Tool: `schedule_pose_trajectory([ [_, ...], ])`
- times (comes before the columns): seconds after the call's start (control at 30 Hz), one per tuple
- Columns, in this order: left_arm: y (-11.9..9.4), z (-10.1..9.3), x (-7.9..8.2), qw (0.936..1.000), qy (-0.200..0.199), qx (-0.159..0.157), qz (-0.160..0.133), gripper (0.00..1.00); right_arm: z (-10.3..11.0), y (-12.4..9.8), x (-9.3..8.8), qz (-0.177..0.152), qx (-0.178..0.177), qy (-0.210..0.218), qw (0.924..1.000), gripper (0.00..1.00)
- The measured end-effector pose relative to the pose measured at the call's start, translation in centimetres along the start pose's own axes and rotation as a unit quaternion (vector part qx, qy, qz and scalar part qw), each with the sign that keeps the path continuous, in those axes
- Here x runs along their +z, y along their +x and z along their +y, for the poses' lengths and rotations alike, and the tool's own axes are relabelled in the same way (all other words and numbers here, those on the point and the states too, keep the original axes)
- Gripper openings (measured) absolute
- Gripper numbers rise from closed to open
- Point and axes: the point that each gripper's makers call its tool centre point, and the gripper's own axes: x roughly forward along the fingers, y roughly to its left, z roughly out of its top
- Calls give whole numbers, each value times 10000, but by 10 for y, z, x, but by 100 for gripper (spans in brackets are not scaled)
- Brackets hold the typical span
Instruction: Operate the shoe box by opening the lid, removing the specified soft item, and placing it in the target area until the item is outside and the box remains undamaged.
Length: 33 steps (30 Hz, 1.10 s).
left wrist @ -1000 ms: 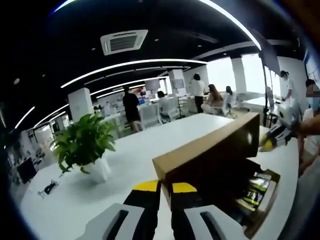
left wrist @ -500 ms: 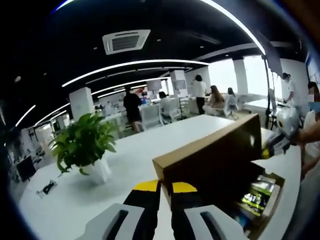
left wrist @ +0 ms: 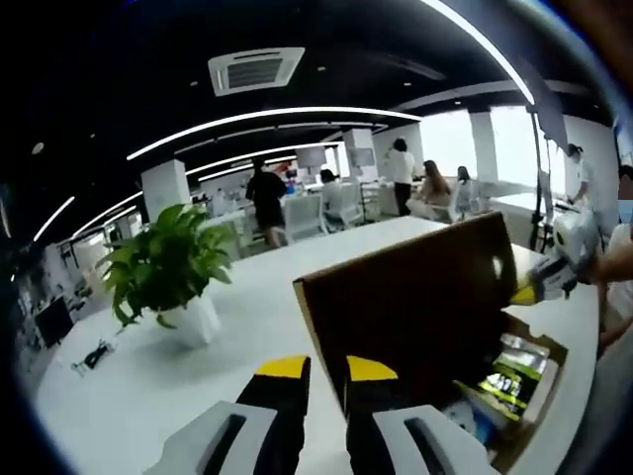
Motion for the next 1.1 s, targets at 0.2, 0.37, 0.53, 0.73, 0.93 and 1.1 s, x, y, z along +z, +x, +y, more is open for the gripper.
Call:
schedule_pose_trajectory([
  [0.2, 7, -3, -27, 9994, -111, 53, 327, 12, -1, 0, 2, 37, 56, 88, 9999, 1],
  [0.37, 15, -8, -45, 9980, -165, 26, 607, 8, 2, -2, 1, 66, 77, 99, 9999, 1],
  [0.53, 20, -6, -61, 9969, -271, 50, 741, 3, 3, -3, 2, 54, 107, 222, 9997, 1],
  [0.73, 21, -2, -61, 9962, -464, 113, 730, 2, 14, -3, 0, 93, 201, 172, 9996, 1],
  [0.93, 23, 4, -62, 9961, -481, 86, 741, 2, 12, 0, 1, 77, 190, 188, 9996, 1],
  [1.1, 33, 11, -62, 9957, -483, 85, 783, 3, 8, 5, 1, 71, 201, 99, 9997, 2],
])
